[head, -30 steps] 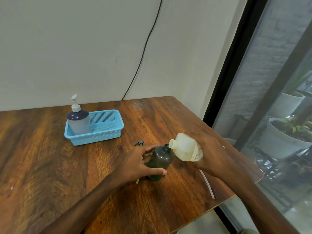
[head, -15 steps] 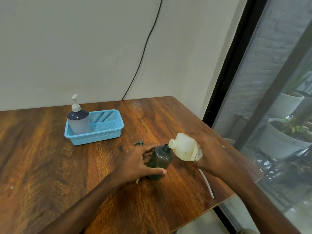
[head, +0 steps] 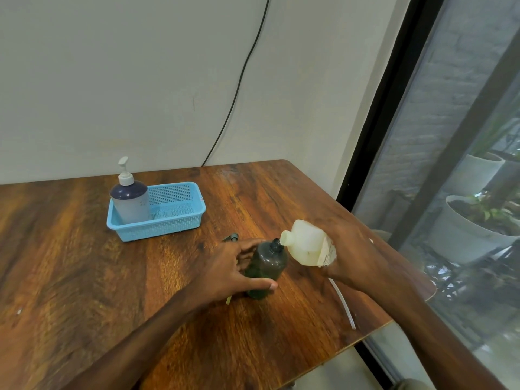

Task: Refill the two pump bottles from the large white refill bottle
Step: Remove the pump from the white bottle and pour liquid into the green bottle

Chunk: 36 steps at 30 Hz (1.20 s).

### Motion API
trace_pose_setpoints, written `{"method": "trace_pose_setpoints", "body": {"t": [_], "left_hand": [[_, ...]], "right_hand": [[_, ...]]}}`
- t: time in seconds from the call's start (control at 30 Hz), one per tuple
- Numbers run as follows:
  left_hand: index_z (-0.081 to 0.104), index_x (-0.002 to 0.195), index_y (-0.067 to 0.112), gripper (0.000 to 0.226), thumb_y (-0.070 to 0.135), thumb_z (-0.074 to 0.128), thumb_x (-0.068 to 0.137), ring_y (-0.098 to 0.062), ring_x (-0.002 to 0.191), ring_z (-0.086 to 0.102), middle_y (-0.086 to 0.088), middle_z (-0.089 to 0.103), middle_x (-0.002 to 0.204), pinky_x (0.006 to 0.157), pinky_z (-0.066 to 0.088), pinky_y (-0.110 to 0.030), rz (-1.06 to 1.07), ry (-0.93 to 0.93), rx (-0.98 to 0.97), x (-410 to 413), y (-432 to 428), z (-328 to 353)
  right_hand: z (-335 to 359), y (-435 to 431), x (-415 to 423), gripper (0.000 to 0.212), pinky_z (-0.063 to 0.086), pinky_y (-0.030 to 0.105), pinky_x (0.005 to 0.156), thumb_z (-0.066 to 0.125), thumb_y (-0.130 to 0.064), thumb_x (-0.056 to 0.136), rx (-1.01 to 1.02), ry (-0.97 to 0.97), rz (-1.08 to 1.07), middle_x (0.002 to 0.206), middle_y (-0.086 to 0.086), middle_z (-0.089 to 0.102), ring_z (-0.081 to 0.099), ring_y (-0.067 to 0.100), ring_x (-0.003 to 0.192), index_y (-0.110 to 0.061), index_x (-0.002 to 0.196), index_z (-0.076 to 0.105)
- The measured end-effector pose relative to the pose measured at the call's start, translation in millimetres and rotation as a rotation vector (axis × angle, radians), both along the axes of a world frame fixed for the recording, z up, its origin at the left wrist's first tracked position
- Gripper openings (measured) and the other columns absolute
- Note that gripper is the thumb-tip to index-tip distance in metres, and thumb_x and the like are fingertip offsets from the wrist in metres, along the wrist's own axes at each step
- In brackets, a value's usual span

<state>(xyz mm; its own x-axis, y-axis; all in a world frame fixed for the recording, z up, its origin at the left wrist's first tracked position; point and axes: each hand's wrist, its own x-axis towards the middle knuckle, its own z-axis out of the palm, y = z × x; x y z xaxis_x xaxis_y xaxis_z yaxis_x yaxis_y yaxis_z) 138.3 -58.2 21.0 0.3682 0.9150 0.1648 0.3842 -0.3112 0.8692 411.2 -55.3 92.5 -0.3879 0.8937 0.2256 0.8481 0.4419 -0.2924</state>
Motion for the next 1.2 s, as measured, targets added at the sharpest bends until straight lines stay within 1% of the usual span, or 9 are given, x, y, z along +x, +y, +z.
{"method": "trace_pose_setpoints", "body": {"t": [0.3,0.53,0.7,0.77,0.83,0.97,1.03,1.1,1.2], "left_hand": [[0.054,0.133,0.042,0.077,0.025,0.097,0.071,0.027,0.112,0.056,0.037,0.061,0.117,0.087,0.047,0.0,-0.001,0.027,0.017,1.0,-1.1,2.0],[0.056,0.135,0.041,0.078,0.024,0.097,0.071,0.021,0.117,0.058,0.035,0.064,0.117,0.09,0.049,-0.004,-0.001,0.011,0.007,0.5,-1.6,1.9],[0.053,0.124,0.051,0.075,0.019,0.096,0.071,0.024,0.114,0.058,0.051,0.063,0.105,0.089,0.049,-0.002,-0.001,0.019,0.005,1.5,-4.7,5.4],[0.054,0.124,0.051,0.075,0.019,0.096,0.071,0.024,0.114,0.058,0.054,0.061,0.105,0.089,0.048,-0.002,-0.007,0.019,0.011,2.0,-5.5,6.6],[0.054,0.125,0.05,0.075,0.019,0.096,0.072,0.024,0.113,0.058,0.055,0.06,0.106,0.088,0.048,-0.001,-0.009,0.018,0.015,2.7,-6.0,7.0],[0.052,0.126,0.048,0.076,0.017,0.096,0.072,0.028,0.11,0.056,0.06,0.057,0.102,0.086,0.047,0.0,-0.01,0.018,0.022,3.2,-6.6,7.6],[0.053,0.126,0.048,0.075,0.017,0.096,0.072,0.028,0.11,0.056,0.06,0.056,0.102,0.085,0.047,0.0,-0.013,0.017,0.022,2.9,-6.1,6.7],[0.055,0.13,0.043,0.075,0.017,0.096,0.073,0.026,0.112,0.057,0.058,0.058,0.104,0.087,0.047,0.0,-0.015,0.019,0.022,2.7,-5.0,5.5],[0.052,0.129,0.044,0.076,0.019,0.096,0.072,0.026,0.112,0.057,0.058,0.058,0.103,0.087,0.047,0.0,-0.014,0.027,0.027,3.2,-4.5,5.7]], "right_hand": [[7.8,-0.4,-2.9,0.082,0.05,0.046,0.101,0.081,-0.04,0.07,0.066,-0.155,0.018,0.135,-0.003,0.057,0.056,0.023,0.124,-0.031,0.144,0.048],[7.6,-0.6,-3.2,0.084,0.048,0.047,0.103,0.083,-0.036,0.07,0.067,-0.176,-0.002,0.137,-0.003,0.056,0.054,0.023,0.126,-0.031,0.145,0.047],[8.6,-3.0,-4.5,0.082,0.047,0.045,0.106,0.084,-0.034,0.071,0.077,-0.186,-0.01,0.137,-0.002,0.057,0.054,0.023,0.126,-0.028,0.145,0.048],[6.4,-1.2,-3.1,0.078,0.039,0.027,0.113,0.086,-0.029,0.075,0.038,-0.12,-0.036,0.141,0.0,0.056,0.052,0.022,0.129,-0.024,0.145,0.051],[5.6,-0.2,-2.5,0.074,0.029,0.002,0.104,0.087,-0.019,0.079,-0.047,-0.043,-0.061,0.143,0.004,0.056,0.051,0.022,0.133,-0.017,0.145,0.053],[10.0,-5.5,-5.6,0.074,0.038,0.033,0.113,0.086,-0.013,0.08,-0.083,0.026,-0.068,0.144,0.008,0.055,0.051,0.025,0.133,-0.017,0.145,0.051],[13.9,-7.4,-6.6,0.077,0.043,0.044,0.111,0.086,-0.02,0.077,-0.009,-0.077,-0.038,0.141,0.005,0.056,0.053,0.026,0.129,-0.02,0.145,0.051],[12.7,-6.4,-5.9,0.081,0.047,0.045,0.105,0.085,-0.027,0.072,0.029,-0.145,-0.018,0.138,0.002,0.057,0.054,0.025,0.127,-0.023,0.145,0.049],[10.6,-3.7,-3.7,0.076,0.041,0.028,0.109,0.087,-0.018,0.079,-0.059,-0.032,-0.056,0.144,0.005,0.055,0.051,0.021,0.132,-0.019,0.145,0.05]]}}
